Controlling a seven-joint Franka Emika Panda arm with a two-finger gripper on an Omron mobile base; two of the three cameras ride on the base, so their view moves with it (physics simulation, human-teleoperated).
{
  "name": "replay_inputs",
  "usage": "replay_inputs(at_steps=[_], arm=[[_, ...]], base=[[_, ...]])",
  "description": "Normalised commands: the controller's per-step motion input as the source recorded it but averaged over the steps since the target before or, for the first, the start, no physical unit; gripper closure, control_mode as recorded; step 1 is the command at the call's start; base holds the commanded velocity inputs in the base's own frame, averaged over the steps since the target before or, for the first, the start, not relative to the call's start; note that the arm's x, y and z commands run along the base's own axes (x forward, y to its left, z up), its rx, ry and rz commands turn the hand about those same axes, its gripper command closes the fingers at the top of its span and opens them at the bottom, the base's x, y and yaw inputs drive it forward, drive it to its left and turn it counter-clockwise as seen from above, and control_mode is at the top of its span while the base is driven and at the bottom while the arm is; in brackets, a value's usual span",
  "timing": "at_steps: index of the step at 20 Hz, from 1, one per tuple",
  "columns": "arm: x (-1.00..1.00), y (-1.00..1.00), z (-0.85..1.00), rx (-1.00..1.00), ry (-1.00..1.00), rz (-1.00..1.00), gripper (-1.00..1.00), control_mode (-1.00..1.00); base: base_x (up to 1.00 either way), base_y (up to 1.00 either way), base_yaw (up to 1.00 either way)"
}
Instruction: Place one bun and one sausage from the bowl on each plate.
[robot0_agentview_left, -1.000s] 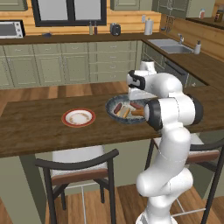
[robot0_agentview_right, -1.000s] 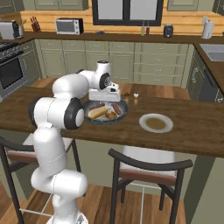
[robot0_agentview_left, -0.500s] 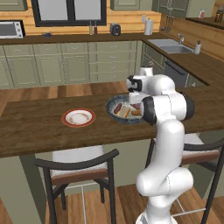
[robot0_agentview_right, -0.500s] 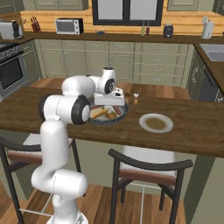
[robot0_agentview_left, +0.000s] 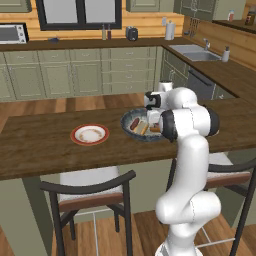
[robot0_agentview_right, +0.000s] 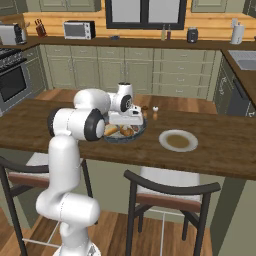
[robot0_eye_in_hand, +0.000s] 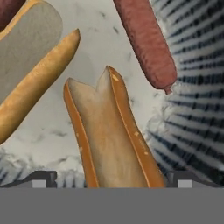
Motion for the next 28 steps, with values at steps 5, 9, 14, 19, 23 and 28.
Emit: replay_inputs(at_steps=[5, 9, 14, 19, 23, 28], arm=[[0.00, -0.02, -0.17, 0.00, 0.00, 0.01, -1.00, -1.00], [0.00, 0.00, -0.19, -0.01, 0.00, 0.00, -1.00, -1.00], [0.00, 0.00, -0.05, 0.00, 0.00, 0.00, -1.00, -1.00], [0.00, 0.00, 0.00, 0.00, 0.00, 0.00, 1.00, -1.00], [0.00, 0.00, 0.00, 0.00, 0.00, 0.00, 1.00, -1.00], [-0.03, 0.00, 0.00, 0.00, 0.00, 0.00, 1.00, -1.00]], base=[[0.00, 0.00, 0.00], [0.00, 0.00, 0.00], [0.00, 0.00, 0.00], [0.00, 0.00, 0.00], [0.00, 0.00, 0.00], [0.00, 0.00, 0.00]])
